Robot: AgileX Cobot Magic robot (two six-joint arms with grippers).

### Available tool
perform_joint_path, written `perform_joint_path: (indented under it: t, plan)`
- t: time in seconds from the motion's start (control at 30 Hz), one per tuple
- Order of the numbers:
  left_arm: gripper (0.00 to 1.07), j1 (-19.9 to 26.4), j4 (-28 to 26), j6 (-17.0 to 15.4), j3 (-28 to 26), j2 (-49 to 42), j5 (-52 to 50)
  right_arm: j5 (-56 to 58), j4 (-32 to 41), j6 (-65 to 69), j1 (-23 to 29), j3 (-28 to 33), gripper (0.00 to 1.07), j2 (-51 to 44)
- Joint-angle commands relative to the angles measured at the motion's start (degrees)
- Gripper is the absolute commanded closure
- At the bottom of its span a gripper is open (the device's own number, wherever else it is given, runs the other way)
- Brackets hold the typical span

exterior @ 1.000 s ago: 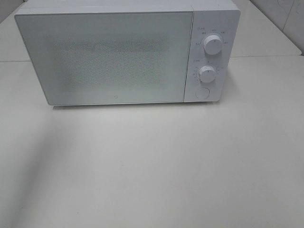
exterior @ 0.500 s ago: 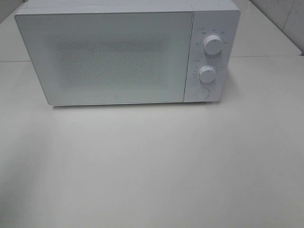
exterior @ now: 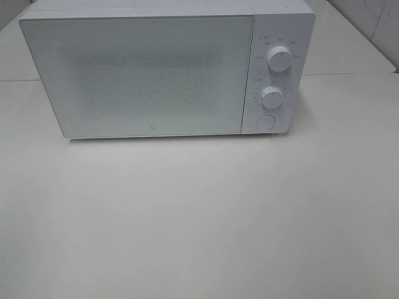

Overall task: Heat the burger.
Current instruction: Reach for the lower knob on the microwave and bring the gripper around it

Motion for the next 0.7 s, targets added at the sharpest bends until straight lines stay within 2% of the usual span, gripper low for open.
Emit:
perform_joint_path:
  t: [0.03,0.07,0.17,0.23,0.37,0.7]
  plan:
    - [1.06,0.17,-1.32,1.26,0.17,-4.13,-0.06,-0.52,0.0,0.0,-0.11,0.11,0.37,-1.78]
    - [1.06,0.17,-2.41,3.15,0.17,-7.05,-0.06,-0.52,0.0,0.0,-0.11,0.11,0.37,-1.78]
    - [1.06,0.17,-3.44,4.35,0.17,-10.54,-0.06,-0.52,0.0,0.0,-0.11,0.11,0.37,-1.78]
    - [1.06,0.17,-3.44,4.53,0.11,-10.2,0.8,-0.52,0.0,0.0,-0.11,0.11,0.37,-1.78]
    - [1.06,0.17,-4.58,8.08,0.17,-9.91,-1.03,-0.52,0.0,0.0,-0.11,0.11,0.37,-1.78]
    - [1.06,0.17,-4.3,8.42,2.75,-9.85,-7.45,-0.52,0.0,0.0,-0.11,0.11,0.37,-1.78]
